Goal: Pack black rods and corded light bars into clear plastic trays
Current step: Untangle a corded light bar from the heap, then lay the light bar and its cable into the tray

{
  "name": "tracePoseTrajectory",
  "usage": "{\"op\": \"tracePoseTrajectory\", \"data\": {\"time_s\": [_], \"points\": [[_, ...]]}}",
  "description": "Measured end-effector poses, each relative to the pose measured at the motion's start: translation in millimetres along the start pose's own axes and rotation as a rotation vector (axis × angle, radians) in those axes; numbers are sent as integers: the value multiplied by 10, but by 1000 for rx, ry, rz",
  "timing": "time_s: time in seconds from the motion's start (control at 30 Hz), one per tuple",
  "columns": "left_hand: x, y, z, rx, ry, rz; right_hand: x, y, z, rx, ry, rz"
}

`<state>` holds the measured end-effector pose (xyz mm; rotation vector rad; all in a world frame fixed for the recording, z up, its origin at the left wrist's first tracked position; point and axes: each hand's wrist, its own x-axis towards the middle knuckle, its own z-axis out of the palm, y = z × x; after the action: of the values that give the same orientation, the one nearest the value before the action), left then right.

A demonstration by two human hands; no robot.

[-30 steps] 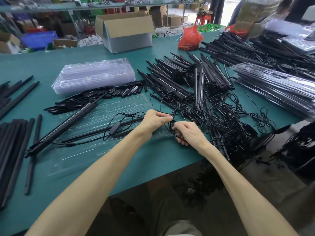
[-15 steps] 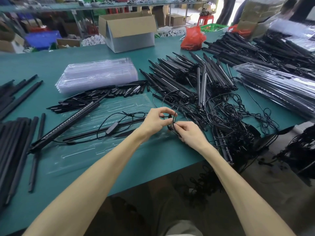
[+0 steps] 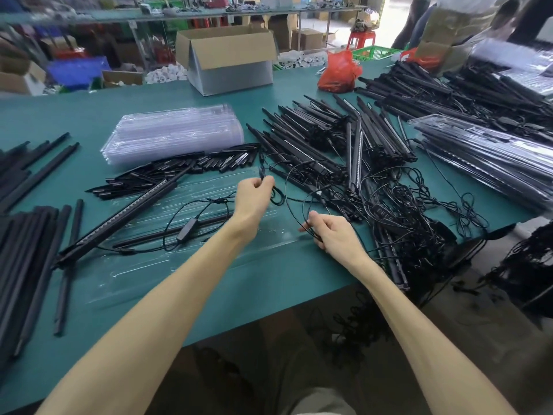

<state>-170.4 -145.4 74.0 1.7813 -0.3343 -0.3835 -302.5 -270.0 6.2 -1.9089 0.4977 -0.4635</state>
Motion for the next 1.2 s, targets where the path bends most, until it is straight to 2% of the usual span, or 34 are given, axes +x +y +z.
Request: {"op": "tracePoseTrajectory", "data": {"time_s": [0.13, 0.27, 0.4, 0.47, 0.63, 0.73, 0.8, 0.93, 1.1, 1.2], "points": [[127, 103, -265, -115, 73, -43, -39, -82, -11, 64, 9, 23], [188, 126, -547, -182, 9, -74, -56, -97, -9, -31, -5, 16], [103, 154, -826, -9, -107, -20, -60, -66, -2, -124, 27, -32], [75, 158, -1040, 69, -104, 45, -69, -59, 16, -172, 55, -72], [90, 69, -1766, 261, 89, 156, -136, -106, 107, -495, 119, -159], [87, -113, -2211, 569, 239, 158, -154, -193, 222, -808, 141, -266], [65, -293, -2436, 798, 263, 136, -137, -273, 332, -891, 159, -333], [-23, -649, -2629, 1105, 223, -4, -109, -450, 634, -878, 114, -361], [-82, -931, -2636, 1239, 283, 32, -39, -608, 963, -573, -75, -252], [-101, -985, -2619, 1211, 329, 5, -25, -676, 1113, -404, -142, -236]]}}
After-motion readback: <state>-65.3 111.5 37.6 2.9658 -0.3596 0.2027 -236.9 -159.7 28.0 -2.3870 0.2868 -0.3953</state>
